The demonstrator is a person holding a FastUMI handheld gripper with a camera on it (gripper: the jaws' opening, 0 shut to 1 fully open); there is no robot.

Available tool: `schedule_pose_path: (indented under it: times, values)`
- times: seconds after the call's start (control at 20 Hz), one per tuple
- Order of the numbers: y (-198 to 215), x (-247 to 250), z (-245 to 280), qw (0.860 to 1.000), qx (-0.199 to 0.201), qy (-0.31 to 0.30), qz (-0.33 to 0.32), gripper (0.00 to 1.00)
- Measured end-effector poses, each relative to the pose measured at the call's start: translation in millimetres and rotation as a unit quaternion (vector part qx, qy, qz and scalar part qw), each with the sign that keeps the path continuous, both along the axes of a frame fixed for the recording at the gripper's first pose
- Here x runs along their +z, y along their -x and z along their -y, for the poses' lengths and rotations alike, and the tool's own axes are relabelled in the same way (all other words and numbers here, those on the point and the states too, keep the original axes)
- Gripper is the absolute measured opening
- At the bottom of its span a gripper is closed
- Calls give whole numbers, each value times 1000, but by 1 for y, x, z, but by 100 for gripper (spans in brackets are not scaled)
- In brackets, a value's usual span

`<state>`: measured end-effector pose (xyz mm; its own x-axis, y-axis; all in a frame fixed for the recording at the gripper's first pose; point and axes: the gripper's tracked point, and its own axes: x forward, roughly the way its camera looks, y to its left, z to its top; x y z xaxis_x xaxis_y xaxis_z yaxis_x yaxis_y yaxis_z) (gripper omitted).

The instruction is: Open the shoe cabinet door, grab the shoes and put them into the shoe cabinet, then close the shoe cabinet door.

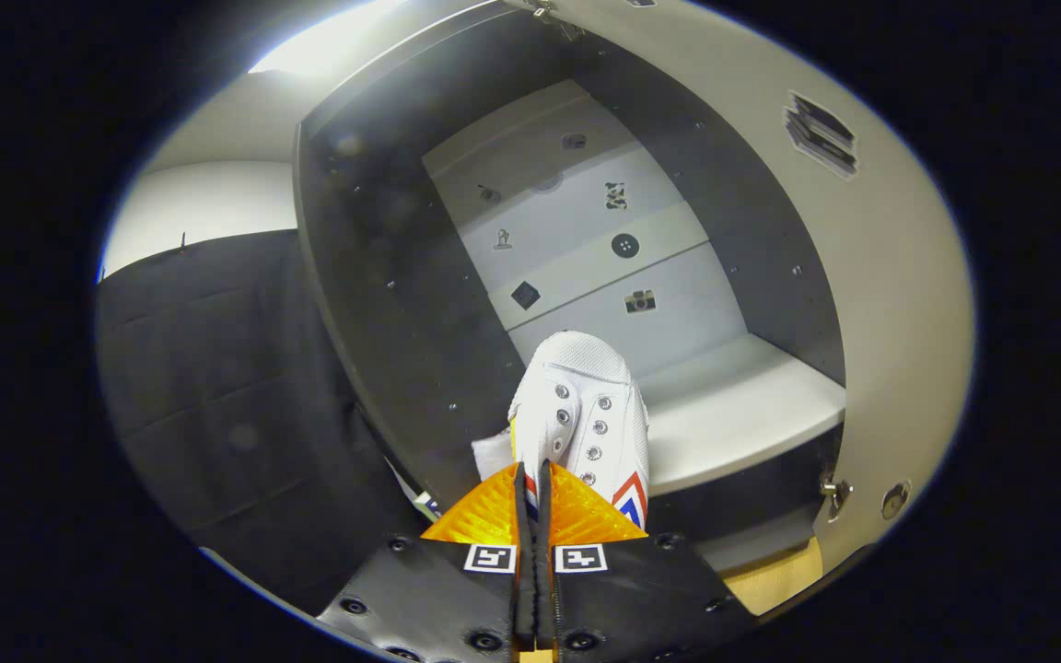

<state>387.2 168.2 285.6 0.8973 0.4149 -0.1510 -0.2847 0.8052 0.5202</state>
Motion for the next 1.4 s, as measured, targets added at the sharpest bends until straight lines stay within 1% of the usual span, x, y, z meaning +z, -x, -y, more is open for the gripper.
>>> schedule_pose_path:
  times: [0.1,0.15,0.2,0.3,0.5,0.6,0.8,0.95,1.0,1.05,1.1,1.15,1.25,1.3,1.4]
  values:
    - [-34,7,5,1000,-23,3,12,1]
    - [-60,15,7,999,-33,6,17,1]
    - [-78,20,7,999,-43,11,20,1]
    - [-103,20,8,998,-60,21,20,1]
    - [-140,2,2,997,-72,37,-11,2]
    - [-153,-6,1,996,-80,43,-18,1]
    - [-166,-22,4,993,-100,45,-41,2]
    - [-163,-29,14,990,-116,50,-61,3]
    - [-158,-33,14,989,-113,57,-71,6]
    - [-151,-27,13,992,-98,55,-61,7]
    - [-150,-22,9,994,-91,49,-43,16]
    - [-141,-8,13,994,-92,53,-27,19]
    - [-126,6,20,992,-100,78,-1,68]
    - [-112,20,22,990,-103,91,13,92]
    - [-82,43,25,987,-104,116,47,93]
